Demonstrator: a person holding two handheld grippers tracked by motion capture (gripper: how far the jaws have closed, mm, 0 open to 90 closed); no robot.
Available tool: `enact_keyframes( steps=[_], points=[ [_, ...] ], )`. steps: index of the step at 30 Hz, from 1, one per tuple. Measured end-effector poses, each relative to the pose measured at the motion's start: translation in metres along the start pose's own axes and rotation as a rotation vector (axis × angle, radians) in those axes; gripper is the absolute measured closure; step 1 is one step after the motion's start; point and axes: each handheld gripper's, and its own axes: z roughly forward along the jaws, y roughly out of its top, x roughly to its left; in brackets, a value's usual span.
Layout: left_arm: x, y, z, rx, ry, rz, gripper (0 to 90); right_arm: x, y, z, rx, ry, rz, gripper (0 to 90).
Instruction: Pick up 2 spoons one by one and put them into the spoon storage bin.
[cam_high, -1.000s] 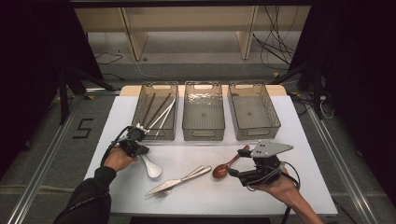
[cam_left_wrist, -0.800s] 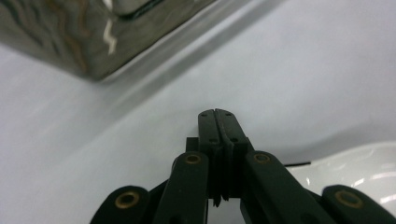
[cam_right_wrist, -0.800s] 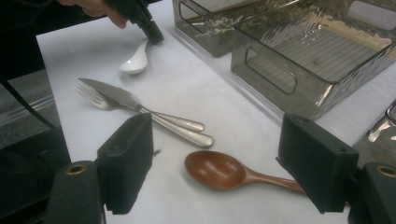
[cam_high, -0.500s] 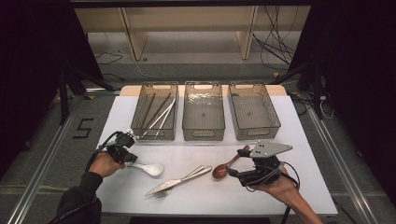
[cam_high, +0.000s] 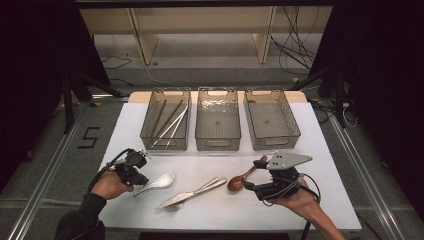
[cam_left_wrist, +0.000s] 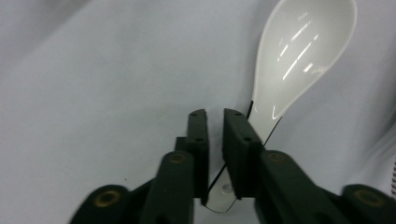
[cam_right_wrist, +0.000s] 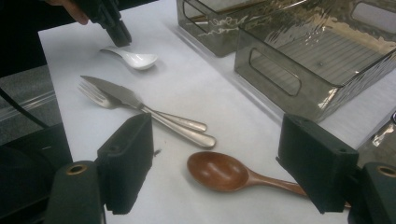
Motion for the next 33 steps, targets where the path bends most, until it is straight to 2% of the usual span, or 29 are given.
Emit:
enact_keyframes(
  steps=[3,6,10,15,18,21,23,26,29,33],
  points=[
    [-0.001,-0.002,-0.006,-0.016,-0.012,-0.005,57.6,0.000,0.000,0.000,0.000,-0.001,0.003,27.5],
    [-0.007,-0.003,-0.008,-0.003,-0.022,0.029,48.1,0.000,0.000,0.000,0.001,0.000,0.001,27.5],
    [-0.018,-0.005,-0.005,0.012,-0.020,0.086,41.5,0.000,0.000,0.000,0.001,0.001,0.002,27.5],
    [-0.020,-0.005,0.002,0.033,-0.023,0.091,37.7,0.000,0.000,0.000,0.003,0.002,0.000,27.5],
    [-0.020,-0.005,0.005,0.045,-0.017,0.097,38.7,0.001,0.000,0.001,0.004,0.002,-0.002,27.5],
    [-0.020,-0.004,0.009,0.056,-0.017,0.109,45.0,0.001,0.000,0.001,0.006,0.002,-0.004,27.5],
    [-0.022,-0.004,0.011,0.070,-0.005,0.125,49.9,0.001,0.000,0.001,0.006,0.002,-0.003,27.5],
    [-0.024,-0.003,0.012,0.077,-0.016,0.157,55.3,0.001,0.000,0.001,0.004,0.005,-0.007,27.5],
    [-0.025,-0.003,0.014,0.086,-0.009,0.177,63.2,0.002,0.000,0.001,0.006,0.004,-0.008,27.5],
    [-0.026,-0.002,0.015,0.085,-0.017,0.180,67.1,0.002,0.001,0.001,0.005,0.004,-0.008,27.7]
  ],
)
